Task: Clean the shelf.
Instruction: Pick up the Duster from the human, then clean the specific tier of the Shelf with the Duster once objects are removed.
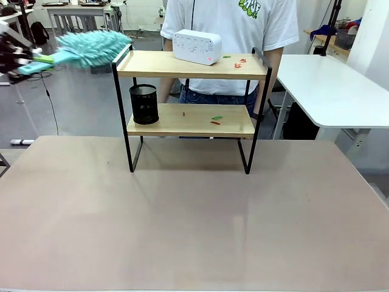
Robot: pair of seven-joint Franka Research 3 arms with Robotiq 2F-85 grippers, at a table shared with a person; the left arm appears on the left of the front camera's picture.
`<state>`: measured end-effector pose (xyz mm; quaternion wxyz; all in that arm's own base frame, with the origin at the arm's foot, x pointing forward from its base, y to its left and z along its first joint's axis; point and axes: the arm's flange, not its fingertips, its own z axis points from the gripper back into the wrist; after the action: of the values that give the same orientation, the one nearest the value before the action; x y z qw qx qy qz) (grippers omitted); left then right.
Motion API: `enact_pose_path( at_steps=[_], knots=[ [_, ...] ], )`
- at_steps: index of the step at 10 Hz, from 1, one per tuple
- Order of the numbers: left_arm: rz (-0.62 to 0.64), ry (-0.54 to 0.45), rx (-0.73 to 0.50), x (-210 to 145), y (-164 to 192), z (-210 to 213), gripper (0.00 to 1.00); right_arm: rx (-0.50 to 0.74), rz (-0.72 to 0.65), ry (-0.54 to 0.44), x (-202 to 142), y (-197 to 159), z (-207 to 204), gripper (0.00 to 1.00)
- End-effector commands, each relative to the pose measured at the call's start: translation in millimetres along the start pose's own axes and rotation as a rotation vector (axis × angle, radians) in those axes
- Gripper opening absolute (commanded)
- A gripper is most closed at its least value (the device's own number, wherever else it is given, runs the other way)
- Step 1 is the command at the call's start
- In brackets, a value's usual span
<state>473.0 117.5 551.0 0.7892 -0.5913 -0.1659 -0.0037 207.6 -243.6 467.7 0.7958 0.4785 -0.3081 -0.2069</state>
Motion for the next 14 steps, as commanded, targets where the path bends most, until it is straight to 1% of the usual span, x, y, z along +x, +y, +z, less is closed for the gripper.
enact_pose_path(
  at_steps=[1,2,3,4,5,6,7,8,14],
  knots=[
    [-0.155,-0.031,0.065,-67.0,-18.4,76.2,0.0,0.018,0.027,-0.009,3.3,2.3,0.4,1.0],
    [-0.204,0.039,0.08,-104.3,-23.5,112.2,0.0,0.018,0.027,-0.009,3.3,2.3,0.4,1.0],
    [-0.259,0.118,0.106,-143.8,-22.0,136.8,0.0,0.018,0.027,-0.009,3.3,2.3,0.4,1.0],
    [-0.3,0.234,0.171,-170.9,-13.5,142.9,0.0,0.018,0.027,-0.009,3.3,2.3,0.4,1.0],
    [-0.333,0.294,0.256,-189.0,-1.7,141.1,0.0,0.018,0.027,-0.009,3.3,2.3,0.4,1.0],
    [-0.35,0.304,0.311,-201.1,7.5,137.1,0.0,0.018,0.027,-0.009,3.3,2.3,0.4,1.0],
    [-0.332,0.197,0.429,-204.9,16.9,130.2,0.0,0.018,0.027,-0.009,3.3,2.3,0.4,1.0],
    [-0.283,0.303,0.248,-203.4,-6.7,156.7,0.0,0.018,0.027,-0.009,3.3,2.3,0.4,1.0],
    [-0.283,0.303,0.248,-203.4,-6.7,156.7,0.0,0.018,0.027,-0.009,3.3,2.3,0.4,1.0]
  ],
)
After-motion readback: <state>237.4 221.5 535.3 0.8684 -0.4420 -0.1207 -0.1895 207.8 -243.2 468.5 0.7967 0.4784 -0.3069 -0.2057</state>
